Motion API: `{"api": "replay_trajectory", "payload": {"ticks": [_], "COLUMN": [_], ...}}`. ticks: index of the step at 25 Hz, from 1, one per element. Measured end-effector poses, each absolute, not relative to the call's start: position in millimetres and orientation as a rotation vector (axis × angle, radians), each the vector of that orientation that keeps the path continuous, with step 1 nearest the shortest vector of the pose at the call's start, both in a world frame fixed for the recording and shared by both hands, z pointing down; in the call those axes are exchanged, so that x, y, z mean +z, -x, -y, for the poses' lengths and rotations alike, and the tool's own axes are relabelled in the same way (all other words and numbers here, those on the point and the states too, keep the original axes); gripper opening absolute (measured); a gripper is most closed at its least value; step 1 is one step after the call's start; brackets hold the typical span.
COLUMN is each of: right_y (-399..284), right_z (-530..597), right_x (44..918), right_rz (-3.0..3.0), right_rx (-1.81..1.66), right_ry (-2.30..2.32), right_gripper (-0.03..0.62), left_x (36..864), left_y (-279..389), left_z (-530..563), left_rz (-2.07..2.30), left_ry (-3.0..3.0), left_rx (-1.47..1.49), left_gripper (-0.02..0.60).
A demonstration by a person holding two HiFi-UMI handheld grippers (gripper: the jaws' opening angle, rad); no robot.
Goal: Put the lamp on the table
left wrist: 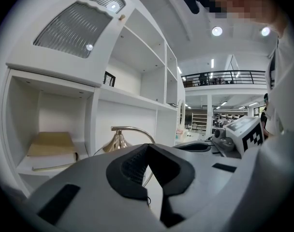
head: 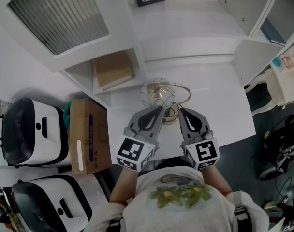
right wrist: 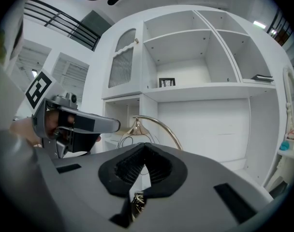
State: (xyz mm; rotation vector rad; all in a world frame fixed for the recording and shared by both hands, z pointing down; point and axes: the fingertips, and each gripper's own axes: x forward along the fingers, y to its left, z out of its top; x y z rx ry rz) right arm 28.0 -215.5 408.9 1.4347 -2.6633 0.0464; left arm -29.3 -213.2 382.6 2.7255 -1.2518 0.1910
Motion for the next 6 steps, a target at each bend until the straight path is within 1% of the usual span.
{"api": "replay_trajectory", "payload": {"ticks": [6], "right_y": [-29.0], "right_z": [214.8], "right_x": [411.0], "right_rz": [2.654], "right_rx": [0.048], "right_ry": [-1.432], "right_gripper": [0.029], "left_x": [384.8], "left_y": [28.3], "left_z": [213.2], "left_rz": [1.260], "left_ry": [-2.718], "left_rx": [0.202], "left_gripper": [0.028]}}
